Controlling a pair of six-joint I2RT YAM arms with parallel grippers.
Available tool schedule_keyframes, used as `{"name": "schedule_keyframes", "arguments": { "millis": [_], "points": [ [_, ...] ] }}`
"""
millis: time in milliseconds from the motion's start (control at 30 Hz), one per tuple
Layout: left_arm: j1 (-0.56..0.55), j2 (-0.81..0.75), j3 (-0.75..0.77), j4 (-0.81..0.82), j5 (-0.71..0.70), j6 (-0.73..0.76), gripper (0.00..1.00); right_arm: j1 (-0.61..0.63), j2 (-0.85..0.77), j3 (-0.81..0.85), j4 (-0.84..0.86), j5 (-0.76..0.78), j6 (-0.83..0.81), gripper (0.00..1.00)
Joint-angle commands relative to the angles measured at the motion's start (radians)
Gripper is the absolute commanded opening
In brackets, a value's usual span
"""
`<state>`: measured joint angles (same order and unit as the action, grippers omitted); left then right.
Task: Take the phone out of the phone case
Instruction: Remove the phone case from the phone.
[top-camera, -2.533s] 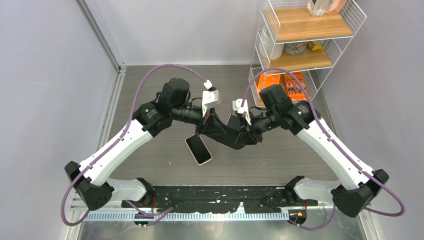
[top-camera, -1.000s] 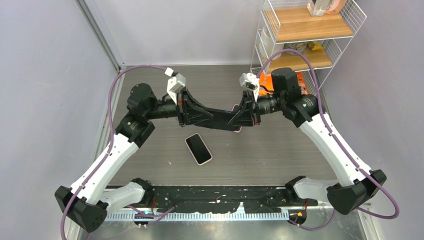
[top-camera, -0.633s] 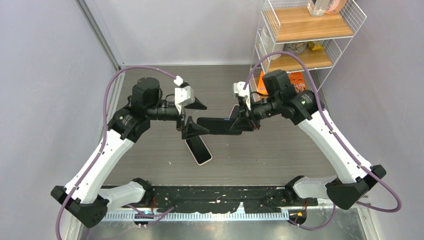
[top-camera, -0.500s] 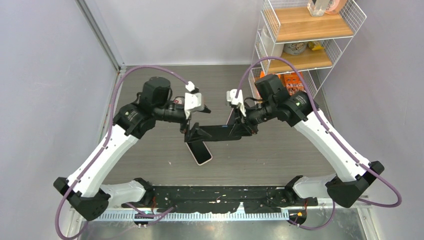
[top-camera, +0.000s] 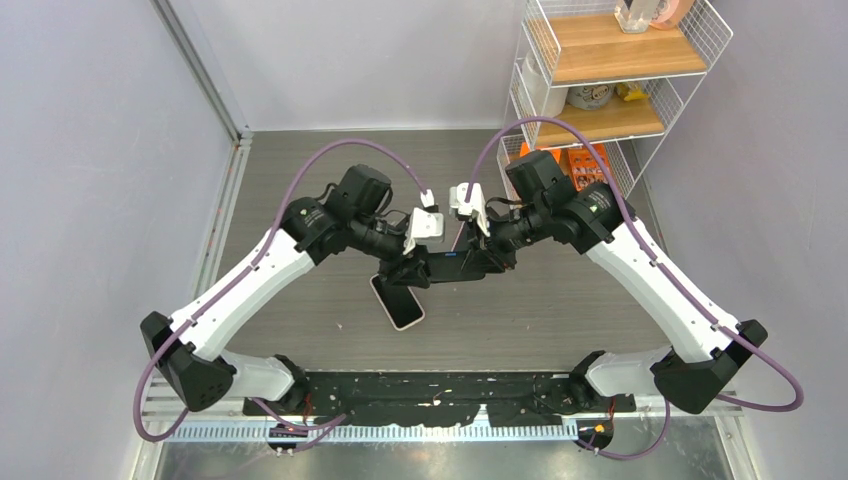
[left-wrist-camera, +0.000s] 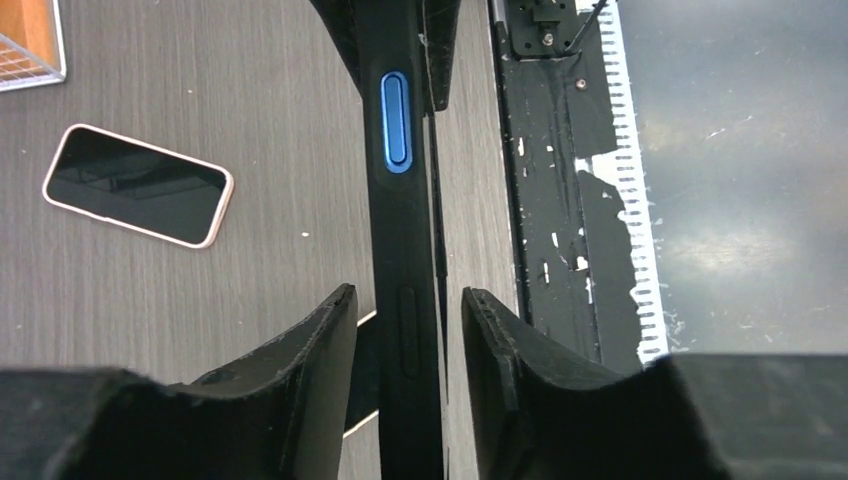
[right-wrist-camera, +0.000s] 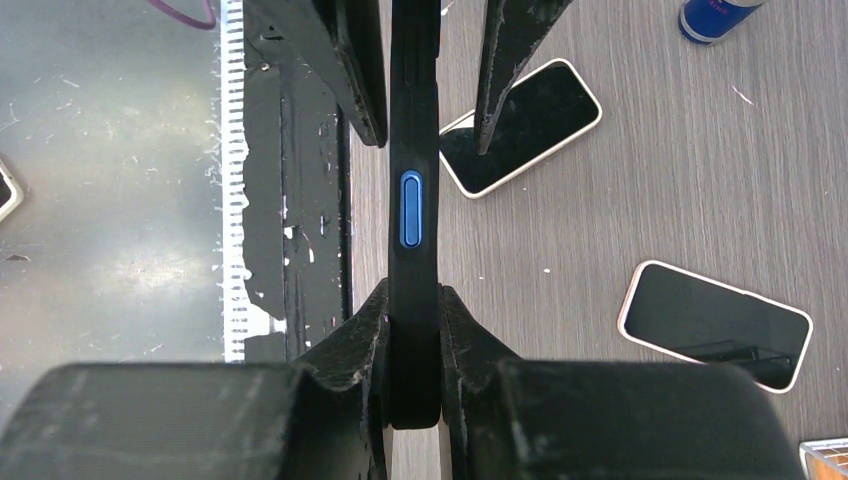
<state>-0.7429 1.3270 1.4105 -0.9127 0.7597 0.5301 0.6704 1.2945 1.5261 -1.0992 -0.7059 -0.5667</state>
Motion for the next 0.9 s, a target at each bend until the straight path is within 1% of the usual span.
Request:
{"name": "schedule_keyframes", "arguments": {
  "millis": [0,67,133,233,300,333,367,400,467,567,700,867],
  "points": [
    [-0.004,0.013,0.039,-0.006,0.025,0.009,0.38,0.003,-0.047,0.014,0.072,-0.030,0.007,0.05],
    [-0.004,0.024,0.045,-0.025,0.033,0.021,0.21,0.003,-0.052,0.012,0.081,-0.032,0.016,0.05],
    [-0.004,0.032,0.049,-0.043,0.033,0.029,0.00,0.002,-0.056,0.016,0.086,-0.031,0.029,0.05],
    [-0.004,0.021,0.021,-0.021,0.019,0.010,0.00,-0.003,-0.061,0.021,0.091,-0.032,0.039,0.05],
    [-0.004,-0.025,-0.028,0.068,0.003,-0.032,0.00,-0.023,-0.069,0.018,0.102,-0.040,0.062,0.19],
    [-0.004,-0.051,-0.071,0.114,-0.008,-0.052,0.00,-0.046,-0.074,0.008,0.109,-0.053,0.083,0.36],
    [-0.003,-0.080,-0.103,0.168,-0.014,-0.071,0.00,-0.058,-0.090,0.000,0.133,-0.065,0.096,0.44],
    [-0.002,-0.109,-0.137,0.219,-0.023,-0.093,0.00,-0.083,-0.100,-0.017,0.146,-0.072,0.121,0.55],
    [-0.003,-0.169,-0.199,0.326,-0.043,-0.132,0.00,-0.120,-0.126,-0.035,0.178,-0.097,0.154,0.65],
    [-0.002,-0.238,-0.256,0.433,-0.095,-0.201,0.00,-0.160,-0.156,-0.037,0.217,-0.150,0.192,0.70],
    [0.003,-0.263,-0.243,0.437,-0.129,-0.277,0.00,-0.194,-0.163,-0.026,0.289,-0.221,0.259,0.71],
    [0.021,-0.285,-0.248,0.480,-0.082,-0.361,0.00,-0.196,-0.129,-0.025,0.386,-0.299,0.328,0.71]
  ]
}}
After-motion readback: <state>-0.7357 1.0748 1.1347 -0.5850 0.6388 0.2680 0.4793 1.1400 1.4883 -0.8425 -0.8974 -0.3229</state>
